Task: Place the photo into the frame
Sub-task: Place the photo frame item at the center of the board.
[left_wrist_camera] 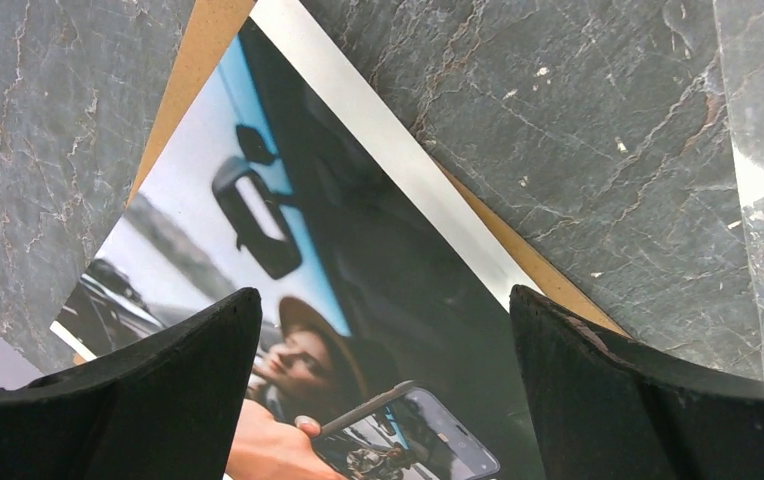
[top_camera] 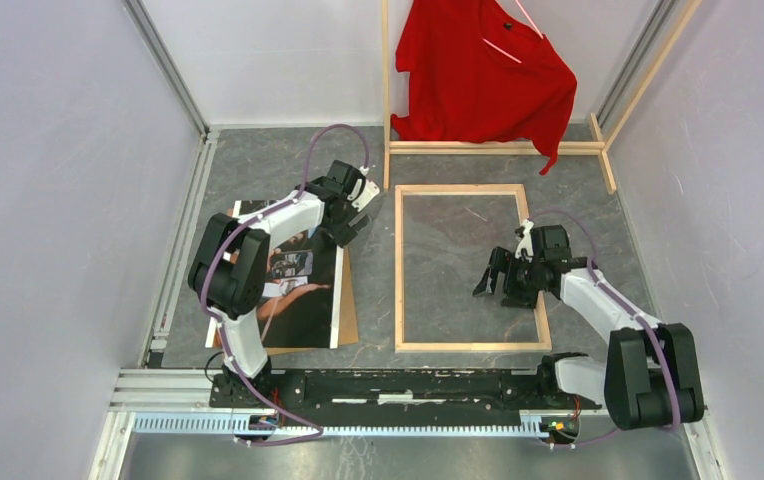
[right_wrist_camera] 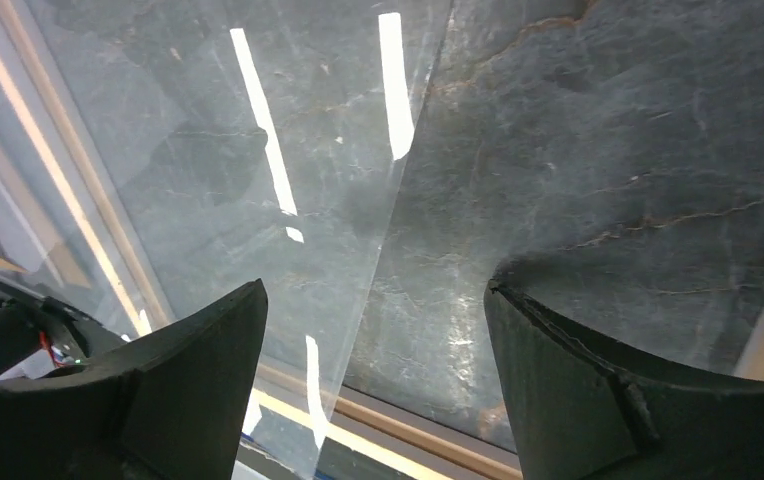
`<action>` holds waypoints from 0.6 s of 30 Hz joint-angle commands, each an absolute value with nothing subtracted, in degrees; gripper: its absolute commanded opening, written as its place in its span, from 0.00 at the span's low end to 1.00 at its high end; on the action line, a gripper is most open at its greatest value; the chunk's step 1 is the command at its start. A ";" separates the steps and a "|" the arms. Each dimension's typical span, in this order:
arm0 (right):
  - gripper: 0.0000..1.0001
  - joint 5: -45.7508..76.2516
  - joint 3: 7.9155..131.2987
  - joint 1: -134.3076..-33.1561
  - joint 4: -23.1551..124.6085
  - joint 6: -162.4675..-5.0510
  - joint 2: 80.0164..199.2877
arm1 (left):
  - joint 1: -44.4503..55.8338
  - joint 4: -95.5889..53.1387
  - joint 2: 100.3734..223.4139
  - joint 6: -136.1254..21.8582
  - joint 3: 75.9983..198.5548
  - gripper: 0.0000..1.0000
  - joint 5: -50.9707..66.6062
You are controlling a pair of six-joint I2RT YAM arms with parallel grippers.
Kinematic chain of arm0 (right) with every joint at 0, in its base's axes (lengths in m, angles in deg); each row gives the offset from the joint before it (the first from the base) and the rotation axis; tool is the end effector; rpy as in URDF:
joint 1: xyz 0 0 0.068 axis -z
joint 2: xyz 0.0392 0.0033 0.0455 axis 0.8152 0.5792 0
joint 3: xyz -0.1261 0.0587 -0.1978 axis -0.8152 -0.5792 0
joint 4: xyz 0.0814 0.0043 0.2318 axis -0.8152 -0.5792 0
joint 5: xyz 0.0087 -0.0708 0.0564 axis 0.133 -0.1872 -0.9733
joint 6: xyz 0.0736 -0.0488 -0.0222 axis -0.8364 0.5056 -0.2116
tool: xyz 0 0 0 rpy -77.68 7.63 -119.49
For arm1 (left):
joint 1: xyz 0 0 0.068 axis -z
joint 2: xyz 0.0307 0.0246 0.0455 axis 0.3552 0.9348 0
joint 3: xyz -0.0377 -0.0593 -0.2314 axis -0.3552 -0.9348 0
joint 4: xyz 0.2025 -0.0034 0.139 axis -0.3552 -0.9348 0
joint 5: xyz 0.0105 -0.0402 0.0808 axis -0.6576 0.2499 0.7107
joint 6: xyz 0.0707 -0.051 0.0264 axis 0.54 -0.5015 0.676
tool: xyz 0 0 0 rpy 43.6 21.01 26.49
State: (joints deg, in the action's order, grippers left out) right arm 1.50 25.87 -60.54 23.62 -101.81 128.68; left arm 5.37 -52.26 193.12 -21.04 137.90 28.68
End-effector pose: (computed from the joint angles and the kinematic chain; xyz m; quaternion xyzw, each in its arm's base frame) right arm 0.2144 0.0522 0.1006 0.1198 0.9543 0.2295 0.1495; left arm 0.3484 -0.1514 0.1219 0.3902 0.8841 0.1033 0.2355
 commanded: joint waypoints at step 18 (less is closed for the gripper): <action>0.81 -8.29 6.71 -66.94 42.61 -121.85 119.88 | 8.95 -48.72 193.53 -19.49 136.26 1.00 28.92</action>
State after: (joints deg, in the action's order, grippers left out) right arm -10.74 12.82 -65.70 40.86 -116.28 120.79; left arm 7.84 -50.35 193.12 -21.04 136.81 29.31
